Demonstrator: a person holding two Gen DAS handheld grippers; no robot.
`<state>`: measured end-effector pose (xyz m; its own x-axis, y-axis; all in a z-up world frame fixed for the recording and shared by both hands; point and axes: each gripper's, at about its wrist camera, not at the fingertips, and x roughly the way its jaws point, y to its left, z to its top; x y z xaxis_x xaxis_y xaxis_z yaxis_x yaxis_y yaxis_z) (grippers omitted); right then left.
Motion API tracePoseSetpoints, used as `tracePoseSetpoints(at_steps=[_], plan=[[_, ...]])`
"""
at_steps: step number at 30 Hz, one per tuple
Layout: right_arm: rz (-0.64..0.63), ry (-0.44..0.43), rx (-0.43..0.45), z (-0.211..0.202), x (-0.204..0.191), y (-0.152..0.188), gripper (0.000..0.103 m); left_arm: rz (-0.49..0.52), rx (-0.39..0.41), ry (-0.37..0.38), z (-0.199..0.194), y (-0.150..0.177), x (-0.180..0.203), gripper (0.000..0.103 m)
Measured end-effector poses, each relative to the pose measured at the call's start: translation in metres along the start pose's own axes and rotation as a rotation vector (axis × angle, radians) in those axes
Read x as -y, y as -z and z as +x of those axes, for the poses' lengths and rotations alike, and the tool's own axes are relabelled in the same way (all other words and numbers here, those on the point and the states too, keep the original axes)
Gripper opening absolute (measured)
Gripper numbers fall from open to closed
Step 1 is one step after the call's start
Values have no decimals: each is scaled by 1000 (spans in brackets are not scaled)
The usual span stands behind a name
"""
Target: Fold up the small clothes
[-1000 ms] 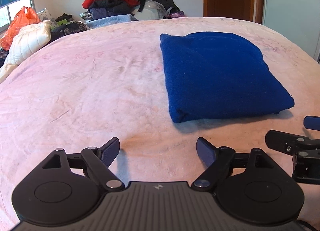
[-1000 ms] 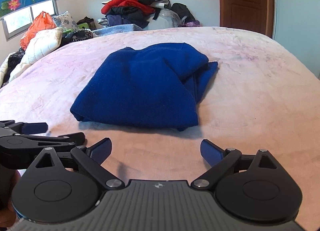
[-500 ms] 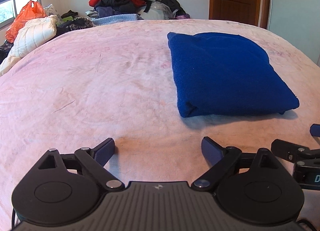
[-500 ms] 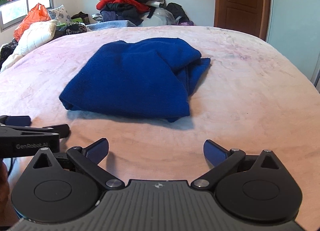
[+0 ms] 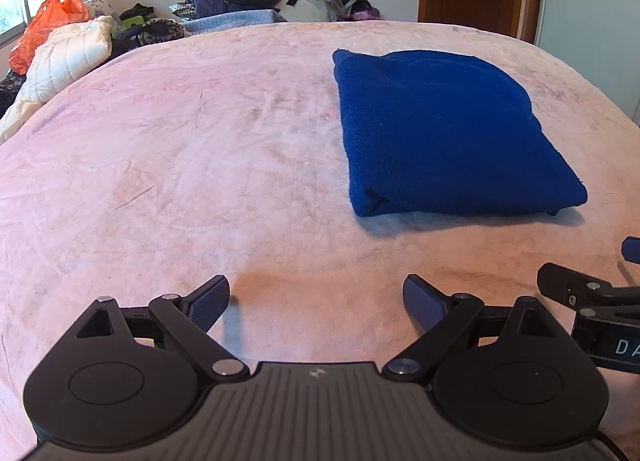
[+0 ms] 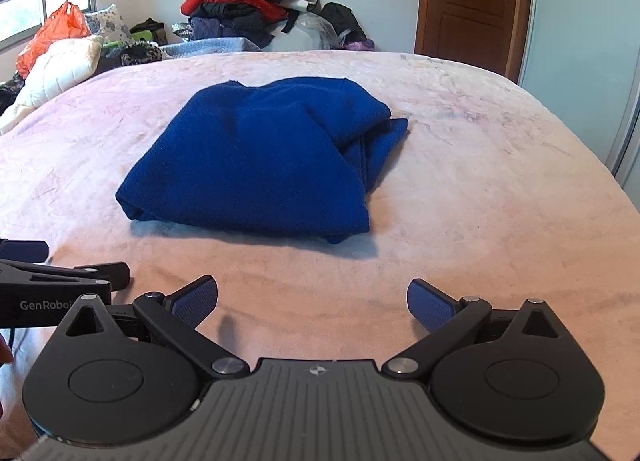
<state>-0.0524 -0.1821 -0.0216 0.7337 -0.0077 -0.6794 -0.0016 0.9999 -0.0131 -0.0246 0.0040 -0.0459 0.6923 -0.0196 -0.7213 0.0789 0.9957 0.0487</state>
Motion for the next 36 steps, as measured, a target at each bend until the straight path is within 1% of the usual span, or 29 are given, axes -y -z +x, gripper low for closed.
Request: tracePoseSetpoints(at_steps=[2, 5, 7, 11, 13, 17, 23, 30, 36], plan=[[-12, 15, -20, 2, -2, 1, 102, -12, 0, -6, -1, 0, -1, 94], [-36, 29, -15, 2, -4, 2, 102, -14, -2, -12, -2, -1, -2, 94], [-32, 18, -11, 1, -3, 3, 102, -12, -1, -17, -2, 0, -2, 94], [21, -17, -18, 2, 5, 2, 102, -9, 0, -12, -2, 0, -2, 94], [38, -20, -19, 2, 8, 2, 102, -8, 2, -11, -2, 0, -2, 94], [29, -17, -11, 1, 9, 2, 102, -10, 7, -5, -2, 0, -2, 94], [9, -25, -8, 0, 6, 3, 102, 0, 12, -15, -1, 0, -1, 94], [13, -38, -3, 0, 8, 1, 102, 3, -4, -10, 0, 1, 0, 94], [14, -39, -5, -1, 8, 2, 102, 11, -2, -15, 0, 1, 1, 94]])
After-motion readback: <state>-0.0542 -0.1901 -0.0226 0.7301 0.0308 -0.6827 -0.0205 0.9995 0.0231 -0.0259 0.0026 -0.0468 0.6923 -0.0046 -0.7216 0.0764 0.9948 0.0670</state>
